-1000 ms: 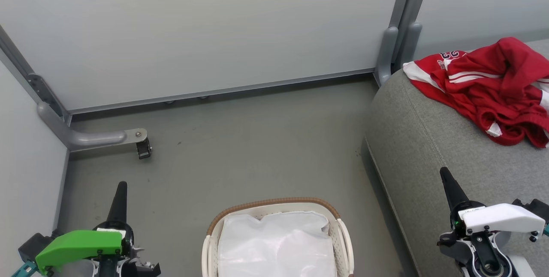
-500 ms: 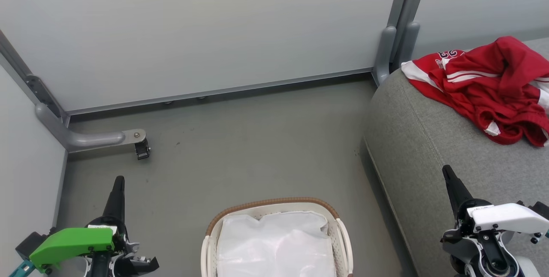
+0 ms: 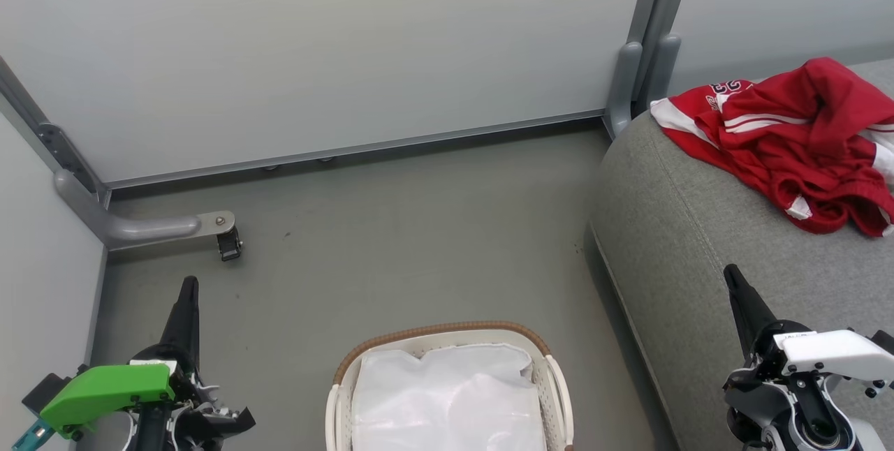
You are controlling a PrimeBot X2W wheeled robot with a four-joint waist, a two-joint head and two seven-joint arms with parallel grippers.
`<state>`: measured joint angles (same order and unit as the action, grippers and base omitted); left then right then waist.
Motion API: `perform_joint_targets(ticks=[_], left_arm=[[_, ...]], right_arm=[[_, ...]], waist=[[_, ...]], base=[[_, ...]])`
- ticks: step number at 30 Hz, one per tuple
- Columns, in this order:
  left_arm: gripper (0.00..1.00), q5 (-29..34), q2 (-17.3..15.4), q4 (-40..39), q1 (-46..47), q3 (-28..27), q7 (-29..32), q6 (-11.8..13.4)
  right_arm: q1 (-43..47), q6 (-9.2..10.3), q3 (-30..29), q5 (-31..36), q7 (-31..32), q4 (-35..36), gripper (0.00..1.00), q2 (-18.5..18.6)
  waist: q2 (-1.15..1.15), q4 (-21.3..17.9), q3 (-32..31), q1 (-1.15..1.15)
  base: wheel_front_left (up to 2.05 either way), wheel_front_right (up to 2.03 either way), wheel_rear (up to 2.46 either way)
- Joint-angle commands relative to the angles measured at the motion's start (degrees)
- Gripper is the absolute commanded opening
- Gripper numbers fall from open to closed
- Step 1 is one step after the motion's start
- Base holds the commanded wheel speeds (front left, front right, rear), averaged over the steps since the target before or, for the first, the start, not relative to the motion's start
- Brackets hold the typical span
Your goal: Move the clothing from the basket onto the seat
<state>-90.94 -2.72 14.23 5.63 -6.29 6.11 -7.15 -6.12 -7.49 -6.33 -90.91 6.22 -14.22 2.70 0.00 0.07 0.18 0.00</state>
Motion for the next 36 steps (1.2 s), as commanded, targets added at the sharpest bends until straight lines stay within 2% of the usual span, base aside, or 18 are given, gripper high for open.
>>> perform_joint_targets(ticks=[1,36], left_arm=[[0.00,-1.22,-0.29,-0.27,0.96,-0.33,0.43,-0.53],[0.00,-1.56,-0.29,-0.26,0.94,-0.37,0.61,-0.51]], right_arm=[[-0.14,0.00,-0.28,-1.09,0.35,0.32,0.00,0.33],[-0.11,0.00,-0.33,-1.61,0.48,0.35,0.00,0.33]], waist=[[0.00,-0.03,0.00,0.00],[0.00,-0.07,0.00,0.00]], base=[[0.00,0.00,0.00],[0.00,0.00,0.00]])
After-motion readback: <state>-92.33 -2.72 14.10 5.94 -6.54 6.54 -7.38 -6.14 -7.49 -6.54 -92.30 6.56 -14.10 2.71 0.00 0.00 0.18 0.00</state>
